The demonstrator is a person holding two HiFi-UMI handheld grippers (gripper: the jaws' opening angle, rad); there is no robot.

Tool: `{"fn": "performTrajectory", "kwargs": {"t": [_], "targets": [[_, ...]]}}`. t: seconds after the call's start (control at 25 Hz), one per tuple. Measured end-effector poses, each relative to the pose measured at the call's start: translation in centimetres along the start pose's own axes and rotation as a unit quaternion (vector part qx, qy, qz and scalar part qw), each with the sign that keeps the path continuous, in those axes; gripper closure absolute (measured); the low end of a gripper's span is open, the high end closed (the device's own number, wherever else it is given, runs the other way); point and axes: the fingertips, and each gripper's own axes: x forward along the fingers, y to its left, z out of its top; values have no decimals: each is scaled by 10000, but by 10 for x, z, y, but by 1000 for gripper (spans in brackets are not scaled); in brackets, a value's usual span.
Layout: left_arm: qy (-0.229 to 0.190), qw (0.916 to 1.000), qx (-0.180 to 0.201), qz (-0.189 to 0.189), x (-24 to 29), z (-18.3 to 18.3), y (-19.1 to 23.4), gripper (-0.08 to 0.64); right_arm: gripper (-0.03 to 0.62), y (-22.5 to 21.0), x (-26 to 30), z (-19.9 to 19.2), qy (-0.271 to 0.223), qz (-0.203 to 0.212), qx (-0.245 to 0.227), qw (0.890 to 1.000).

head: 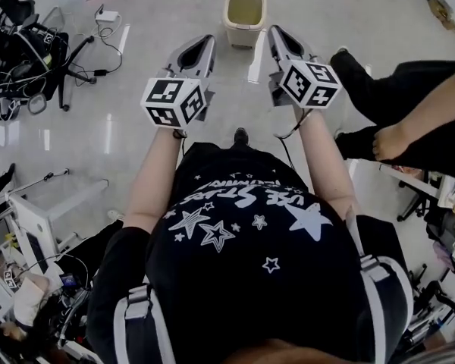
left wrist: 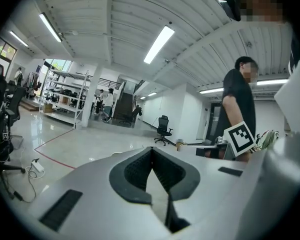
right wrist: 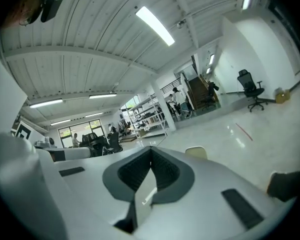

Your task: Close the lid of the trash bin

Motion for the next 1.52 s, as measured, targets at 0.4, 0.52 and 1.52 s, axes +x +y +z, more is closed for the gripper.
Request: {"fn": "performTrajectory", "kwargs": {"t": [0.4,0.52,1.52], "targets": [[52,9999,-44,-105,46,1,25,549,588,-29,31,0,101,-169,130,9997],[63,9997,-44,-250,68,4,35,549,587,-42,45,6,106,-298,81,9995],[602,9918,-263,-1093,298,35,186,549,588,-150,250,75,93,-1374,258,9901]]}}
